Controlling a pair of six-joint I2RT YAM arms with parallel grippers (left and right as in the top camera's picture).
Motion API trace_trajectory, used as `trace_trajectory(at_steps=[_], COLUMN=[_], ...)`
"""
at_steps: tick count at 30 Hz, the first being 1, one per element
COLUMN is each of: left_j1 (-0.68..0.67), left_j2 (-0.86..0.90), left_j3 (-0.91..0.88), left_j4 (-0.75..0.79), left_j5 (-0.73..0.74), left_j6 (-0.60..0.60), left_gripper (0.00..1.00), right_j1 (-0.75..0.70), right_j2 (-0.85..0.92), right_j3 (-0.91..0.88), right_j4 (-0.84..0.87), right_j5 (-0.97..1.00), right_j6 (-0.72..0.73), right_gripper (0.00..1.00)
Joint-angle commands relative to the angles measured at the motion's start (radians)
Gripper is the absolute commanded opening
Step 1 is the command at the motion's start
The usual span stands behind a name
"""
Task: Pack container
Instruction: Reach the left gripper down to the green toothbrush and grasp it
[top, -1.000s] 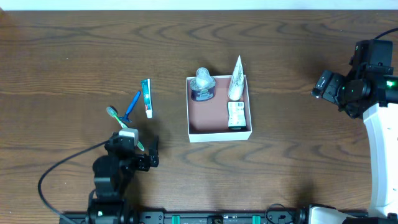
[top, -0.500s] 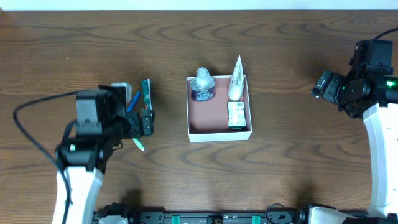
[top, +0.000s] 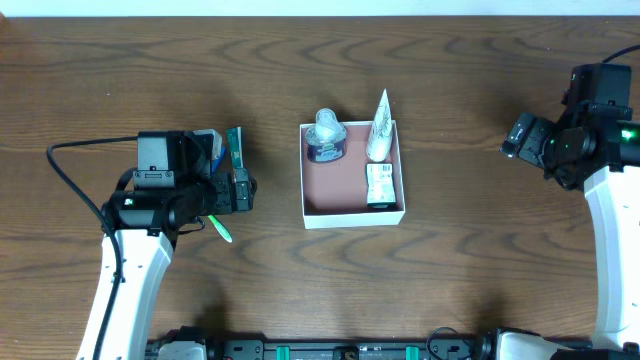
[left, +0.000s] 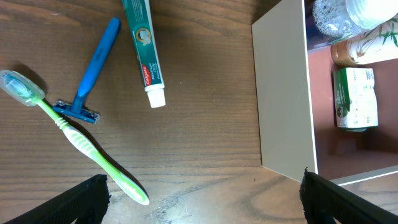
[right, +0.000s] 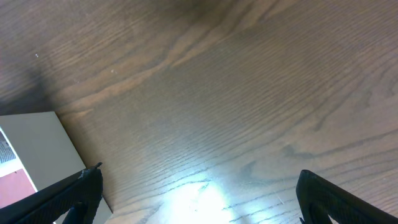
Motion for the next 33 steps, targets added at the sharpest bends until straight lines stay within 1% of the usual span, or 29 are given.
trace_trajectory(at_steps=[1, 2, 3, 5, 6, 9, 11, 12, 16, 20, 27, 30, 33], left_j1=[0.005, 0.008, 0.013, 0.030, 0.040, 0.071, 0.083, 0.088, 0.091, 0.091, 0.091, 0.091, 0.091], left_j2=[0.009, 0.013, 0.023, 0.044, 0.058, 0.116, 0.157, 0.183, 0.280, 0.372, 0.486, 0.515, 0.543], left_j3=[0.012, 0.012, 0.011, 0.011, 0.011, 0.011, 0.011, 0.011, 0.011, 0.011, 0.011, 0.011, 0.011], left_j4=[-0.001, -0.006, -0.019, -0.046, -0.057, -0.086, -0.096, -0.099, -0.101, -0.096, -0.060, -0.043, -0.028], left_j5=[-0.034, -0.084, -0.149, -0.215, -0.224, -0.225, -0.225, -0.224, -0.217, -0.218, -0.218, -0.218, -0.218], left_j6=[-0.029, -0.091, -0.181, -0.304, -0.351, -0.449, -0.488, -0.505, -0.519, -0.557, -0.574, -0.573, -0.560], left_gripper=[0.98, 0.98, 0.98, 0.98, 0.98, 0.99, 1.00, 0.98, 0.96, 0.81, 0.68, 0.59, 0.56], right_j1=[-0.006, -0.005, -0.005, -0.005, -0.005, -0.006, -0.006, -0.006, -0.005, -0.005, -0.006, -0.005, -0.005], right_j2=[0.002, 0.002, 0.002, 0.002, 0.002, 0.002, 0.002, 0.002, 0.002, 0.002, 0.002, 0.002, 0.002], right_j3=[0.008, 0.008, 0.008, 0.008, 0.008, 0.008, 0.008, 0.008, 0.008, 0.008, 0.008, 0.008, 0.008], right_j4=[-0.001, -0.001, -0.001, -0.001, -0.001, -0.001, -0.001, -0.001, -0.001, -0.001, -0.001, -0.001, -0.001], right_j5=[0.004, 0.004, 0.004, 0.004, 0.004, 0.004, 0.004, 0.004, 0.004, 0.004, 0.004, 0.004, 0.004], right_j6=[0.002, 0.002, 0.002, 0.002, 0.002, 0.002, 0.002, 0.002, 0.002, 0.002, 0.002, 0.002, 0.002], right_gripper=[0.99, 0.99, 0.99, 0.99, 0.99, 0.99, 0.99, 0.99, 0.99, 0.99, 0.99, 0.99, 0.99])
